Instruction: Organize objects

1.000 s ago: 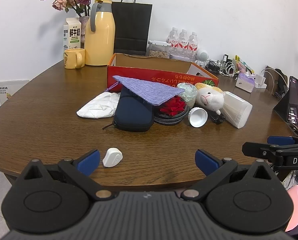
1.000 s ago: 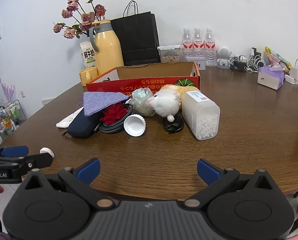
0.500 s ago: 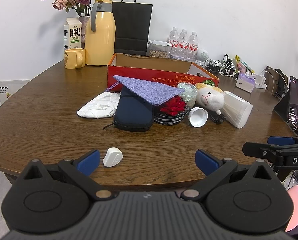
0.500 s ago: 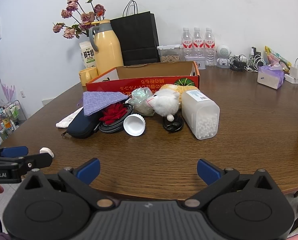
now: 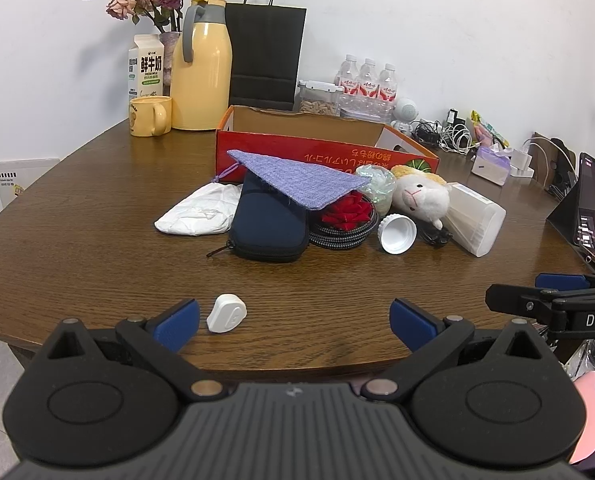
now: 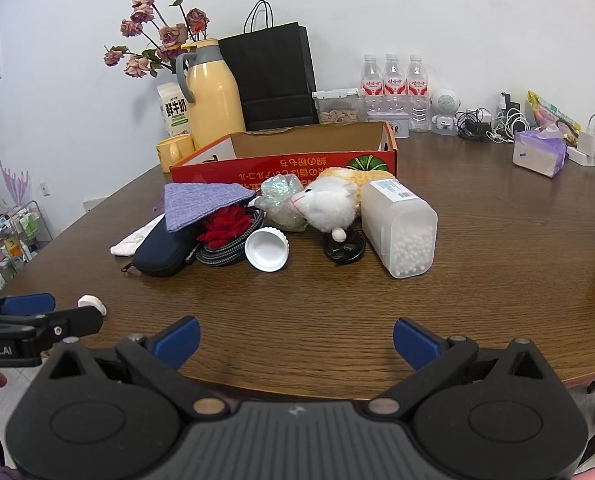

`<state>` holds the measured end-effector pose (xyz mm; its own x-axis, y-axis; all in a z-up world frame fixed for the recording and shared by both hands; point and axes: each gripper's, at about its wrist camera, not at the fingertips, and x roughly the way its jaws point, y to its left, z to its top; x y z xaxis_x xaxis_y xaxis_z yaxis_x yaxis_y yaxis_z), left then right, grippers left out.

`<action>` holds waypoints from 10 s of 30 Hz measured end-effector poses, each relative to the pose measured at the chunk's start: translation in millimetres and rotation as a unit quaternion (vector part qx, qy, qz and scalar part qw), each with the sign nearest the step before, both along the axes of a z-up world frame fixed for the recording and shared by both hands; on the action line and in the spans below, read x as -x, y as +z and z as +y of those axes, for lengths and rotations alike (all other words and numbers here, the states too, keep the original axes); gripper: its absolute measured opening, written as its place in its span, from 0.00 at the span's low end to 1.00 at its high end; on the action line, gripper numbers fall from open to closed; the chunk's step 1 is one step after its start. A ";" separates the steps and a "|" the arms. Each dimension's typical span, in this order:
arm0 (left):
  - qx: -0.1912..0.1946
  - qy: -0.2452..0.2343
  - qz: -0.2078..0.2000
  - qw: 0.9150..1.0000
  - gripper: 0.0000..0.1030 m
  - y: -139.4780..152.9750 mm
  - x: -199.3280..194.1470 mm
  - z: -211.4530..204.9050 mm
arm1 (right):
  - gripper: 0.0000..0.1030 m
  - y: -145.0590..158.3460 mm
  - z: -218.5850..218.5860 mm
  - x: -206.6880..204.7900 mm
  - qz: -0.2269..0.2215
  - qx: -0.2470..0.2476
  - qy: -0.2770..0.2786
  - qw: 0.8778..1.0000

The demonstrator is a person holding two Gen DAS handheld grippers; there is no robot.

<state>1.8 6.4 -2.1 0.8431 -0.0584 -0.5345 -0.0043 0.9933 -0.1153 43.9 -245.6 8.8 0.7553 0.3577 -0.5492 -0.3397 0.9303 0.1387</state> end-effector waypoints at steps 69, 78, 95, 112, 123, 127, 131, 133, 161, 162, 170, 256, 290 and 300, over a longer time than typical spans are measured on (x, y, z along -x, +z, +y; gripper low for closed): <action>0.001 0.028 -0.019 0.999 0.23 12.9 -78.9 27.9 | 0.40 -11.0 -37.9 -145.1 -0.049 0.033 -0.016 0.998; 0.002 0.016 -0.074 0.997 0.23 48.6 -117.0 24.8 | 0.40 24.6 -50.2 -146.2 -0.110 0.006 -0.029 0.994; 0.005 0.042 -0.073 0.996 0.23 79.7 -272.5 14.4 | 0.40 71.3 33.0 -266.1 -0.155 -0.016 0.015 0.988; 0.017 0.075 0.069 0.995 0.24 17.9 -349.9 30.5 | 0.40 11.5 47.7 -333.0 -0.055 0.039 0.006 0.998; 0.000 0.074 0.031 0.997 0.72 25.8 -331.8 25.4 | 0.62 10.3 49.0 -321.3 -0.041 0.041 0.026 0.998; -0.008 0.077 0.003 0.997 0.95 33.7 -322.8 21.3 | 0.84 15.7 46.2 -317.4 -0.053 0.035 0.025 0.998; -0.011 0.083 -0.025 0.996 1.00 43.2 -313.1 18.8 | 0.99 23.5 43.9 -311.7 -0.074 0.034 0.022 0.996; -0.008 0.084 -0.036 0.996 1.00 49.4 -307.8 18.0 | 1.00 29.1 42.8 -307.2 -0.090 0.033 0.022 0.995; -0.018 0.086 -0.085 0.993 1.00 91.2 -161.6 33.5 | 1.00 75.6 15.0 -151.7 -0.144 0.016 0.036 0.989; -0.019 0.086 -0.084 0.993 1.00 90.2 -156.5 34.6 | 1.00 74.0 14.4 -146.5 -0.142 0.016 0.038 0.989; -0.029 0.086 -0.063 0.994 1.00 70.3 -122.0 38.8 | 1.00 54.1 3.8 -114.9 -0.112 0.010 0.038 0.993; -0.048 0.035 0.026 0.998 0.60 -17.9 -129.3 82.2 | 0.49 3.2 -4.1 -130.7 -0.014 -0.074 0.014 0.997; -0.023 0.051 -0.004 0.998 0.60 37.2 -323.7 21.5 | 0.48 14.9 97.3 -322.8 0.024 -0.035 0.066 0.997; -0.038 0.049 0.021 0.998 0.64 20.4 -327.0 19.1 | 0.47 14.1 89.3 -322.4 0.010 -0.012 0.045 0.999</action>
